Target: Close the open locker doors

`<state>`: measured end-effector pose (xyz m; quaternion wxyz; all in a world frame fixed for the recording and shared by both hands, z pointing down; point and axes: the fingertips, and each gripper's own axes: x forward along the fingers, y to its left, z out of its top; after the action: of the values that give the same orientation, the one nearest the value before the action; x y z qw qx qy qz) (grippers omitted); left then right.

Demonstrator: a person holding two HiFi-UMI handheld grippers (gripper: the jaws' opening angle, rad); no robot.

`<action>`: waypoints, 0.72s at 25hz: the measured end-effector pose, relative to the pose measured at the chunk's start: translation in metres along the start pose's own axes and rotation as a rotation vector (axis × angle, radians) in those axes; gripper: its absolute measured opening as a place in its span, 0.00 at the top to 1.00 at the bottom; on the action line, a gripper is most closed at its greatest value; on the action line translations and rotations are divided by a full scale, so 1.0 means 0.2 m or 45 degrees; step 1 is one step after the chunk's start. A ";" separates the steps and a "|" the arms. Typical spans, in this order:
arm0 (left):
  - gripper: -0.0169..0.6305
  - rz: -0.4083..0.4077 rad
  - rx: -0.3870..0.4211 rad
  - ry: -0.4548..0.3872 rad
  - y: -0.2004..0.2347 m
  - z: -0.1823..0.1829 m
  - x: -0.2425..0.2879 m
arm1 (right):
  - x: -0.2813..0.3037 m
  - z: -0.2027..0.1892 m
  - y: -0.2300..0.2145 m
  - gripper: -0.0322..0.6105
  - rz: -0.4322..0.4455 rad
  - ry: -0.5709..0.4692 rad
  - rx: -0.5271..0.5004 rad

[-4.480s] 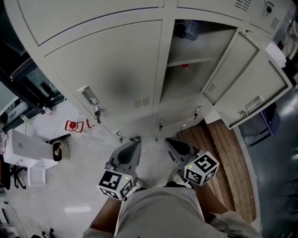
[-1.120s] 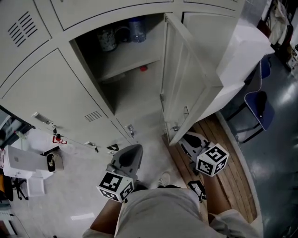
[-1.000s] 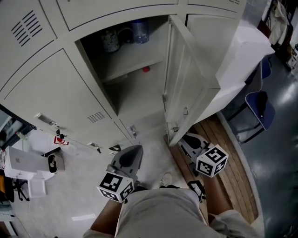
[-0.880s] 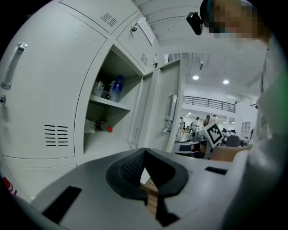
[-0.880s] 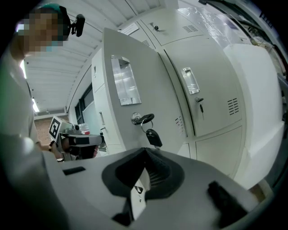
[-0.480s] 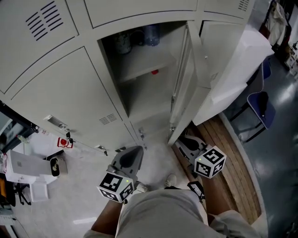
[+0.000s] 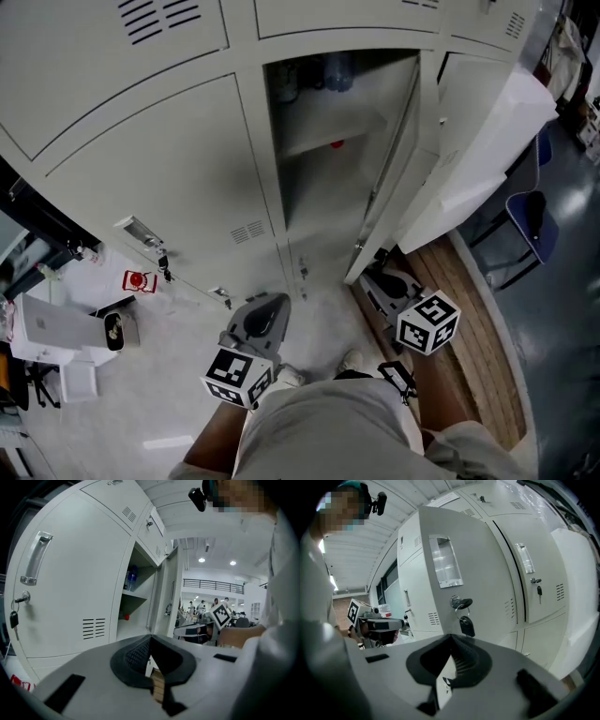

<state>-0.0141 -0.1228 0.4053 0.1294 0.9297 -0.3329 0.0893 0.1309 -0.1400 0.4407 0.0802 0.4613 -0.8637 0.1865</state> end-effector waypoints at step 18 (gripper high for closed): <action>0.95 0.064 -0.039 -0.015 0.15 -0.04 -0.20 | 0.22 0.04 0.10 0.91 0.036 -0.016 -0.018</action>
<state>-0.0639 -0.1196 0.4084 0.1393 0.9195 -0.3583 0.0821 0.0900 -0.1675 0.4420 0.0754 0.4498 -0.8718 0.1785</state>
